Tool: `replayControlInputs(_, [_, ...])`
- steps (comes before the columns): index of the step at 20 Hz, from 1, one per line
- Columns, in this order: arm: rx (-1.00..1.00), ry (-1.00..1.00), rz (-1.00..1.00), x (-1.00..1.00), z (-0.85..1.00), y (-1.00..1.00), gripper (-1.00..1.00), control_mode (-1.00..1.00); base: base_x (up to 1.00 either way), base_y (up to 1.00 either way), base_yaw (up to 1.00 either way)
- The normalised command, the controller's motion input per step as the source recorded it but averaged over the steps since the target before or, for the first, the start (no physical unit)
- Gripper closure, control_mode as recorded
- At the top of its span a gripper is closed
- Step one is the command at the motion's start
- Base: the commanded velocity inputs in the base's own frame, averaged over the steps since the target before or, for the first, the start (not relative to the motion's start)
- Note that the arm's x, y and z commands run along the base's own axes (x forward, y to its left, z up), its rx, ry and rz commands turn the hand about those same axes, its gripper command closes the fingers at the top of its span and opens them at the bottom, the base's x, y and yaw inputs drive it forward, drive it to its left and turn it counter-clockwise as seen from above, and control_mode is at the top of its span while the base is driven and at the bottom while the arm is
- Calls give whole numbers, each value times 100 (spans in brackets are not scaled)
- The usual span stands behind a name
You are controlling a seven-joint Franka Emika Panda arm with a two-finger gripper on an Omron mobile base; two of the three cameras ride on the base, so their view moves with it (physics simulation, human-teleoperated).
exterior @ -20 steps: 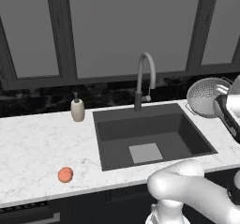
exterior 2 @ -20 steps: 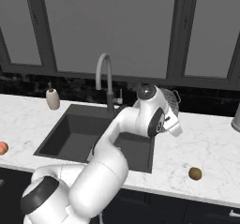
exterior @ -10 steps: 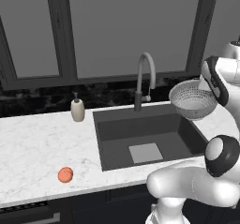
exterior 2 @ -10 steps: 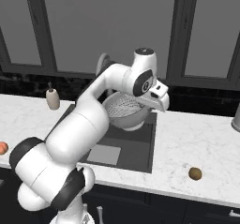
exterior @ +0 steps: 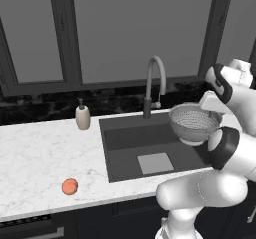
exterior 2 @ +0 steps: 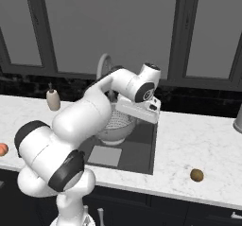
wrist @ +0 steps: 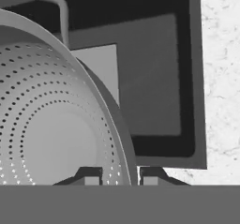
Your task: Put the colander in the sink, put the kiwi, peach in the colander, and turn on the sink faucet and pour water over the colander.
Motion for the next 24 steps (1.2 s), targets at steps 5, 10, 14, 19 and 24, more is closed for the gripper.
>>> replayControlInputs(5, [3,9,27,1,-61,27,100,-100,0,0,0])
replayControlInputs(10, [4,0,21,15,-45,43,100,-100,0,0,0])
replayControlInputs(14, [15,-4,20,0,-68,38,100,-100,0,0,0])
replayControlInputs(19, [24,-12,13,0,-46,15,100,-100,0,0,0])
replayControlInputs(24, [16,-7,0,23,-23,31,100,-100,0,0,0])
